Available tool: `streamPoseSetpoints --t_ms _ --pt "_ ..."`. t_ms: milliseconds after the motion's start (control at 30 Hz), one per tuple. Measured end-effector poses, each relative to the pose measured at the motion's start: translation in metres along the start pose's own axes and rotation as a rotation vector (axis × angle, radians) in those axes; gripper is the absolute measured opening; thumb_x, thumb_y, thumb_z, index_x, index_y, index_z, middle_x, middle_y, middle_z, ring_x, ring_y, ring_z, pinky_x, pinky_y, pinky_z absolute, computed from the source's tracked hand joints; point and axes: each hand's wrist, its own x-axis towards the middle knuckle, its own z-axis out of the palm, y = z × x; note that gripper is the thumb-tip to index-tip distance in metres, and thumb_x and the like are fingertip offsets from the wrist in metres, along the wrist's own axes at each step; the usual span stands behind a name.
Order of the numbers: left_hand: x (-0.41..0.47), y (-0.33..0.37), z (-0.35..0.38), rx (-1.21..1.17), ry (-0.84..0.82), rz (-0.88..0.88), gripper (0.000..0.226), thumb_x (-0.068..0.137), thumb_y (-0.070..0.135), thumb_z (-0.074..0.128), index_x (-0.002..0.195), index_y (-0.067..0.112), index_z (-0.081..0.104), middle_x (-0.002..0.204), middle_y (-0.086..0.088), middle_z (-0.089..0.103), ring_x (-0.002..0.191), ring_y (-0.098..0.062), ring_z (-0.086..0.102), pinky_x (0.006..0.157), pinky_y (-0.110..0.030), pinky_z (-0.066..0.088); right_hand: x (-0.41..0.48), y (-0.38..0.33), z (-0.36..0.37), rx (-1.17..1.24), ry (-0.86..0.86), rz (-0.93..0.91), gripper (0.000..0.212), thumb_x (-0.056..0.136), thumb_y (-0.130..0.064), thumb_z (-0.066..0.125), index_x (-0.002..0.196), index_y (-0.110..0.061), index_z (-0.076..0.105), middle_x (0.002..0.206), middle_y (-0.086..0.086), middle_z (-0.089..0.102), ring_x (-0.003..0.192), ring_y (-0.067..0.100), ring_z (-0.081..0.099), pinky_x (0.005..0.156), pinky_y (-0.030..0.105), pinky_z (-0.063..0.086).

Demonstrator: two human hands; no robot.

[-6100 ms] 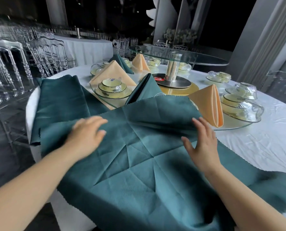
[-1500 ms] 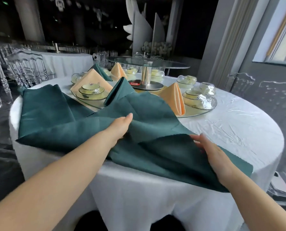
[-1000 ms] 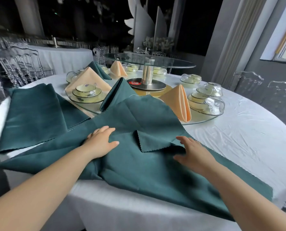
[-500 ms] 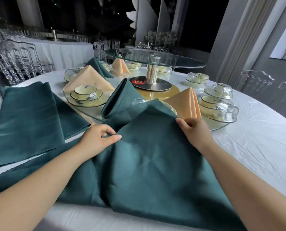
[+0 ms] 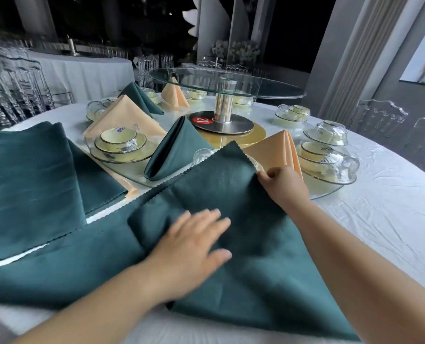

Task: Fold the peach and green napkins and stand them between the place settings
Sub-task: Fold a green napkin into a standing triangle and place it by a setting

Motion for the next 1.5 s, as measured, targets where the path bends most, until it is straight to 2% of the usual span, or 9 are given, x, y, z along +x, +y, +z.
streamPoseSetpoints --t_ms 100,267,433,567,833,933,1000,1233,1500 --pt "-0.006 0.017 0.021 -0.033 -0.222 -0.040 0.058 0.096 0.050 0.019 0.147 0.029 -0.002 0.154 0.012 -0.012 0.139 -0.001 -0.014 0.109 -0.021 -0.015 -0.001 0.001 0.002 -0.027 -0.001 -0.015 0.045 0.093 -0.034 0.042 0.053 -0.015 0.036 0.054 0.002 0.036 0.067 0.027 0.039 0.049 0.025 0.023" --pt "-0.005 0.008 0.033 0.034 -0.245 -0.045 0.057 0.098 0.046 0.021 0.147 0.027 -0.001 0.154 0.009 -0.014 0.139 -0.003 -0.016 0.110 -0.023 -0.014 -0.016 0.018 -0.009 0.082 -0.010 -0.037 0.027 0.091 -0.039 0.048 0.093 -0.014 0.057 0.085 0.002 0.053 0.084 0.024 0.049 0.066 0.027 0.032" --pt "-0.005 0.011 0.033 0.048 -0.249 -0.036 0.057 0.098 0.048 0.018 0.147 0.028 -0.002 0.154 0.009 -0.013 0.139 -0.003 -0.016 0.110 -0.023 -0.013 -0.077 0.099 -0.034 0.065 0.016 -0.015 0.022 0.085 -0.024 0.061 0.103 -0.011 0.060 0.100 0.002 0.060 0.100 0.025 0.052 0.082 0.031 0.037" --pt "-0.005 0.009 0.036 0.094 -0.212 -0.023 0.085 0.070 0.067 -0.008 0.147 0.030 -0.002 0.154 0.010 -0.012 0.140 -0.002 -0.014 0.109 -0.022 -0.012 -0.125 0.168 -0.059 0.022 0.020 0.109 0.014 0.079 -0.011 0.068 0.088 -0.016 0.059 0.089 0.006 0.061 0.096 0.034 0.054 0.081 0.037 0.037" --pt "-0.023 0.016 0.023 0.039 0.009 0.065 0.118 0.040 0.090 -0.016 0.139 0.039 0.022 0.142 0.029 0.000 0.130 0.014 -0.007 0.097 -0.006 -0.022 -0.140 0.198 -0.073 -0.057 0.081 0.146 0.016 0.076 -0.014 0.071 0.073 -0.021 0.057 0.066 -0.003 0.053 0.076 0.030 0.049 0.068 0.033 0.033" --pt "-0.046 0.022 0.017 0.204 -0.042 0.162 0.084 0.076 0.075 -0.010 0.121 0.041 0.052 0.133 0.026 0.041 0.120 0.016 0.035 0.104 -0.007 0.010 -0.144 0.197 -0.072 -0.063 0.084 0.117 0.016 0.075 -0.016 0.073 0.071 -0.019 0.058 0.062 -0.006 0.049 0.072 0.028 0.046 0.064 0.032 0.028" --pt "-0.053 0.022 0.021 0.249 -0.045 0.198 0.069 0.093 0.055 -0.002 0.100 0.041 0.066 0.110 0.023 0.063 0.105 0.009 0.052 0.090 -0.011 0.031 -0.147 0.196 -0.073 -0.006 0.093 0.112 0.016 0.075 -0.016 0.073 0.075 -0.018 0.057 0.065 -0.006 0.049 0.070 0.026 0.045 0.065 0.032 0.028" --pt "-0.047 0.028 0.028 0.174 0.141 0.326 0.076 0.100 0.038 0.005 0.070 0.027 0.074 0.082 0.014 0.072 0.075 -0.003 0.069 0.084 -0.020 0.038 -0.157 0.190 -0.078 -0.032 0.062 0.161 0.030 0.082 -0.022 0.065 0.058 -0.027 0.048 0.058 -0.001 0.051 0.063 0.027 0.046 0.057 0.032 0.032" --pt "-0.081 0.056 0.037 0.074 0.142 0.388 0.069 0.099 0.043 0.006 0.082 0.036 0.072 0.091 0.023 0.069 0.087 0.006 0.063 0.081 -0.013 0.039 -0.164 0.209 -0.101 -0.071 0.197 0.231 0.033 0.083 -0.017 0.064 0.053 -0.021 0.049 0.070 0.018 0.060 0.074 0.035 0.054 0.065 0.036 0.035"
